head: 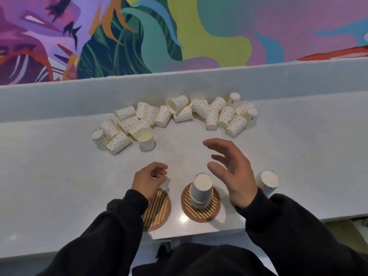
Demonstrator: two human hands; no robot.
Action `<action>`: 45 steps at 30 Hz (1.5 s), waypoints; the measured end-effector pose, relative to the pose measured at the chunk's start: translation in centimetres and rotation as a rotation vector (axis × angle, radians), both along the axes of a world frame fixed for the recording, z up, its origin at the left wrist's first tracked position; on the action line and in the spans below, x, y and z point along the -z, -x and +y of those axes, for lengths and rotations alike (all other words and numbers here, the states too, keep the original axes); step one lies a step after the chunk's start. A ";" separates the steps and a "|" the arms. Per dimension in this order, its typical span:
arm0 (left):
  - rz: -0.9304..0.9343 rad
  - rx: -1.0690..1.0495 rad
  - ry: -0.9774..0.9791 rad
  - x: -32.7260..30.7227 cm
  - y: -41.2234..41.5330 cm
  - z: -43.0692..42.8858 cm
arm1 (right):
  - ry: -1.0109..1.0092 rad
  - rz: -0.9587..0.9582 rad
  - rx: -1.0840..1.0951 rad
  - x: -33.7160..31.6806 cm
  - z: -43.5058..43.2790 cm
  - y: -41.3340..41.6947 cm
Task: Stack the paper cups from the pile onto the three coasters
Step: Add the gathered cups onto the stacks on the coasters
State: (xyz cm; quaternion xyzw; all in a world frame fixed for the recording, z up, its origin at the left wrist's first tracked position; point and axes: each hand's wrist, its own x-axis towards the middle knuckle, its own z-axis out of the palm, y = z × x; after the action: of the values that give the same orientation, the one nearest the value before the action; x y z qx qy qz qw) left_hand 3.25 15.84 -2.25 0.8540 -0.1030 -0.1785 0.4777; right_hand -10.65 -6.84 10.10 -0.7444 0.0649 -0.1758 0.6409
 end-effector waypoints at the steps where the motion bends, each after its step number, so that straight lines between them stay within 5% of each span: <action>1: -0.006 -0.032 0.030 -0.4 -0.9 0.6 | -0.025 -0.051 0.012 -1.5 1.1 -0.4; 6: -0.037 -0.192 0.106 -1.4 -6.4 4.5 | -0.105 -0.082 -0.026 -4.4 7.4 -4.5; 12: -0.104 -0.332 0.074 -1.3 -11.7 9.9 | -0.535 0.334 0.127 0.6 14.9 -12.9; 21: -0.165 -0.095 -0.213 1.9 -16.5 11.8 | -0.330 0.555 0.352 12.3 18.0 -22.4; 30: -0.328 0.011 -0.497 3.8 -17.9 10.9 | -0.006 0.694 0.417 14.6 17.3 -26.7; 35: -0.344 0.025 -0.607 4.5 -18.4 11.1 | -0.102 0.645 0.397 15.1 17.3 -25.8; 40: -0.342 0.066 -0.520 4.2 -17.1 11.9 | -0.288 0.565 0.361 14.8 17.1 -23.6; 45: -0.057 0.061 -0.195 2.3 -14.2 12.6 | -0.354 0.497 0.386 14.4 17.4 -19.5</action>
State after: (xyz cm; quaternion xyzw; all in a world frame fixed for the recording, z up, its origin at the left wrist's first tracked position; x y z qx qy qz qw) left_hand 17.41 28.43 -4.54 0.8977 -0.1248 -0.1778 0.3835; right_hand 8.84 10.54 -4.35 -0.6160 0.3877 -0.0934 0.6793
